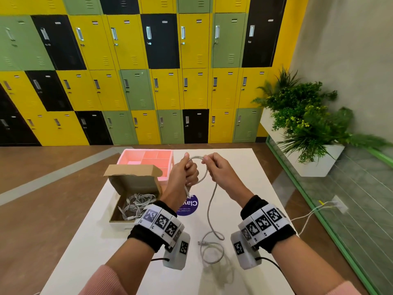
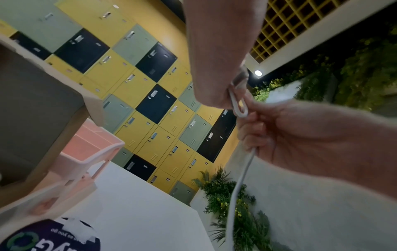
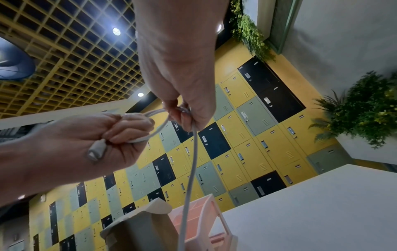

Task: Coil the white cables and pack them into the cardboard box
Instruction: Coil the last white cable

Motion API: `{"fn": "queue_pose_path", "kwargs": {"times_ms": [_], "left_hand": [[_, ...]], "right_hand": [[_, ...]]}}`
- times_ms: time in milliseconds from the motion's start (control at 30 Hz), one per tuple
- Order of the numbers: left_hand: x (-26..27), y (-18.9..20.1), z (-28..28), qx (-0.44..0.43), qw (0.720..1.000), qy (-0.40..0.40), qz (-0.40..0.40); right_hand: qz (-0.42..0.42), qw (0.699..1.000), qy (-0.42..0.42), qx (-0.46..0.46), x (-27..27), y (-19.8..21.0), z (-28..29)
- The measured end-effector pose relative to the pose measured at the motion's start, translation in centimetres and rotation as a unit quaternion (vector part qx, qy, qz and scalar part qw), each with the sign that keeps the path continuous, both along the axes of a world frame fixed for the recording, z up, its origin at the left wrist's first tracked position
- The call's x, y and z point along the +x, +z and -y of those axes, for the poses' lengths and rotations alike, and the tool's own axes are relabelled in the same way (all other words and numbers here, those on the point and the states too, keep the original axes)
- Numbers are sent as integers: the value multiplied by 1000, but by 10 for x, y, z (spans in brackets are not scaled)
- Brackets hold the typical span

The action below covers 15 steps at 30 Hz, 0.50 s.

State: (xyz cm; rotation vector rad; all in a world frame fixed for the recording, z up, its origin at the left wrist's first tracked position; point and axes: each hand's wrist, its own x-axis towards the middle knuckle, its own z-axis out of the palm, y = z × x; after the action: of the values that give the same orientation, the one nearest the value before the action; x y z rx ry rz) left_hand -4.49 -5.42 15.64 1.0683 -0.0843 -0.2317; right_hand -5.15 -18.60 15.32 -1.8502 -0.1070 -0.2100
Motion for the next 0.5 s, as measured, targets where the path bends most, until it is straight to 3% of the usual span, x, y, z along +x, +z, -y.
{"fn": "queue_pose_path", "kwargs": {"times_ms": [167,300,500], "left_hand": [[5,7,-5,-50,997,-38,45],[10,10,-8,21,992,-12,122],[8,-5,-11,155,970,48,179]], "right_hand": [[-39,999,7,-24,-2,-16,2],[-85,983,51,-156,-6,-29,-1],[-77,938,145,-307,-15,-10,-7]]}}
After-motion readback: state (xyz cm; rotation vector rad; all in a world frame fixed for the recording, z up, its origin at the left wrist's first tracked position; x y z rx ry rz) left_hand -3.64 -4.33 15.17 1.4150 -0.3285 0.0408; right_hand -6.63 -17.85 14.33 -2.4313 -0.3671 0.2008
